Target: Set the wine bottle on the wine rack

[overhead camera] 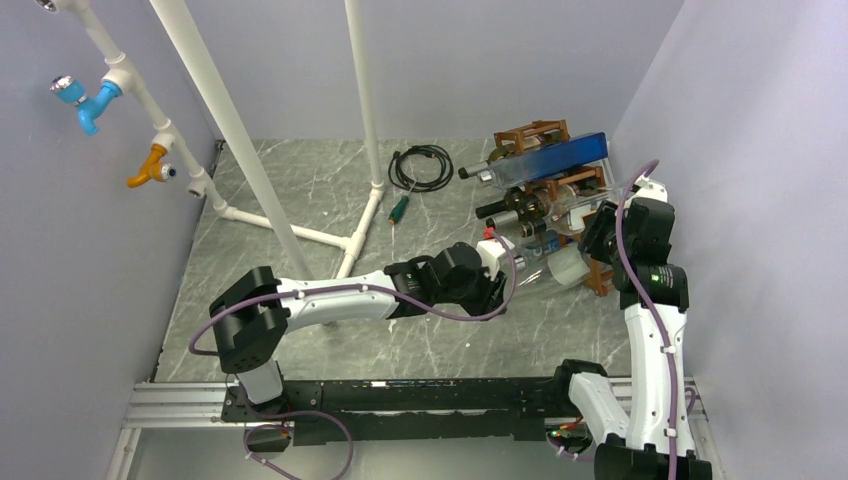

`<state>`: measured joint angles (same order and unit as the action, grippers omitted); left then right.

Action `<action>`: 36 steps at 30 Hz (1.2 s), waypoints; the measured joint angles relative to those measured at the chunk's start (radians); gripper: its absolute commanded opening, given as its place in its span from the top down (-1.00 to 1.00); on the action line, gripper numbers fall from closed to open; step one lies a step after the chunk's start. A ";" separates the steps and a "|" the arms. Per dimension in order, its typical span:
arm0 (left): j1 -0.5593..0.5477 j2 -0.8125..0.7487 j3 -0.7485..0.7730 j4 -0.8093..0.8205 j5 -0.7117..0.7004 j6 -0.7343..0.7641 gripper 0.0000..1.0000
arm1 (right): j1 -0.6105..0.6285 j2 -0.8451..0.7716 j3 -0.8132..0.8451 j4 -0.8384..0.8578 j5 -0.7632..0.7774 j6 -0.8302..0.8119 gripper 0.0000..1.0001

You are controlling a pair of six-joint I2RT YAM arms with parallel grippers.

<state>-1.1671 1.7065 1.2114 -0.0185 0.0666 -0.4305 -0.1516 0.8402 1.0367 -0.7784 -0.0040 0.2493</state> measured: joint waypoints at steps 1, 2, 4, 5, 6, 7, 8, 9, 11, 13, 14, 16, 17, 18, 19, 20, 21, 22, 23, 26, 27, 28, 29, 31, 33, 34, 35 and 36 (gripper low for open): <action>0.005 -0.003 -0.005 0.003 0.010 0.000 1.00 | 0.000 0.001 0.002 -0.006 -0.007 -0.007 0.04; 0.012 -0.006 -0.011 0.007 0.024 0.000 1.00 | 0.001 0.001 0.003 -0.010 -0.015 -0.013 0.02; 0.024 -0.010 -0.018 0.010 0.053 0.000 1.00 | 0.001 -0.003 0.004 -0.014 -0.033 -0.019 0.01; 0.029 -0.010 -0.019 0.010 0.057 0.000 1.00 | 0.001 -0.006 0.003 -0.015 -0.040 -0.021 -0.01; 0.035 -0.010 -0.022 0.010 0.070 0.000 1.00 | 0.001 -0.009 0.001 -0.015 -0.045 -0.022 -0.04; 0.040 -0.010 -0.023 0.011 0.082 0.000 1.00 | 0.001 -0.012 -0.001 -0.015 -0.050 -0.022 -0.06; 0.045 -0.010 -0.024 0.011 0.093 0.000 1.00 | 0.001 -0.014 -0.002 -0.016 -0.053 -0.022 -0.07; 0.048 -0.010 -0.024 0.011 0.103 0.000 1.00 | 0.001 -0.016 -0.003 -0.017 -0.055 -0.021 -0.07; 0.053 -0.010 -0.024 0.010 0.114 0.000 1.00 | 0.001 -0.018 -0.005 -0.022 -0.057 -0.021 -0.06; 0.055 -0.010 -0.024 0.010 0.122 -0.001 1.00 | 0.001 -0.020 -0.005 -0.032 -0.048 -0.013 -0.07; 0.056 -0.010 -0.024 0.011 0.124 -0.001 1.00 | 0.004 -0.021 -0.004 -0.057 -0.042 0.000 -0.07; 0.057 -0.010 -0.024 0.010 0.127 -0.002 1.00 | 0.012 -0.024 -0.005 -0.109 -0.026 0.014 -0.03; 0.057 -0.010 -0.024 0.011 0.128 -0.002 1.00 | 0.012 -0.025 -0.005 -0.119 -0.019 0.021 0.00; 0.058 -0.010 -0.024 0.011 0.129 -0.002 1.00 | 0.012 -0.026 -0.005 -0.127 -0.014 0.024 0.04; 0.058 -0.010 -0.024 0.011 0.130 -0.003 1.00 | 0.012 -0.028 -0.005 -0.133 -0.008 0.027 0.09; 0.058 -0.010 -0.024 0.011 0.130 -0.004 1.00 | 0.012 -0.030 -0.005 -0.138 -0.004 0.030 0.14; 0.058 -0.010 -0.024 0.011 0.130 -0.004 1.00 | 0.012 -0.032 -0.006 -0.140 -0.001 0.030 0.19; 0.058 -0.010 -0.024 0.011 0.131 -0.004 1.00 | 0.012 -0.035 -0.006 -0.145 0.002 0.031 0.21; 0.058 -0.010 -0.024 0.012 0.132 -0.005 1.00 | 0.013 -0.037 -0.006 -0.153 -0.002 0.032 0.21; 0.060 -0.010 -0.024 0.013 0.139 -0.008 1.00 | 0.015 -0.037 -0.018 -0.159 -0.021 0.034 0.22; 0.061 -0.010 -0.024 0.014 0.141 -0.010 1.00 | 0.018 -0.036 -0.024 -0.160 -0.034 0.035 0.22; 0.061 -0.010 -0.024 0.015 0.144 -0.011 1.00 | 0.020 -0.032 -0.033 -0.160 -0.044 0.035 0.21; 0.063 -0.010 -0.024 0.015 0.147 -0.012 1.00 | 0.023 -0.026 -0.042 -0.160 -0.058 0.035 0.21; 0.063 -0.010 -0.024 0.014 0.150 -0.016 1.00 | 0.024 -0.009 -0.051 -0.156 -0.079 0.041 0.20; 0.064 -0.009 -0.024 0.016 0.154 -0.019 1.00 | 0.023 0.002 -0.045 -0.157 -0.083 0.043 0.15; 0.064 -0.009 -0.024 0.018 0.155 -0.020 1.00 | 0.024 0.005 -0.043 -0.160 -0.082 0.044 0.13; 0.064 -0.009 -0.024 0.018 0.155 -0.021 1.00 | 0.024 0.007 -0.039 -0.165 -0.072 0.047 0.11; 0.064 -0.009 -0.024 0.018 0.156 -0.023 1.00 | 0.025 0.010 -0.031 -0.172 -0.056 0.048 0.09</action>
<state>-1.1027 1.6978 1.1877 -0.0006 0.2222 -0.4538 -0.1268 0.8497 1.0061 -0.9501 -0.0605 0.2970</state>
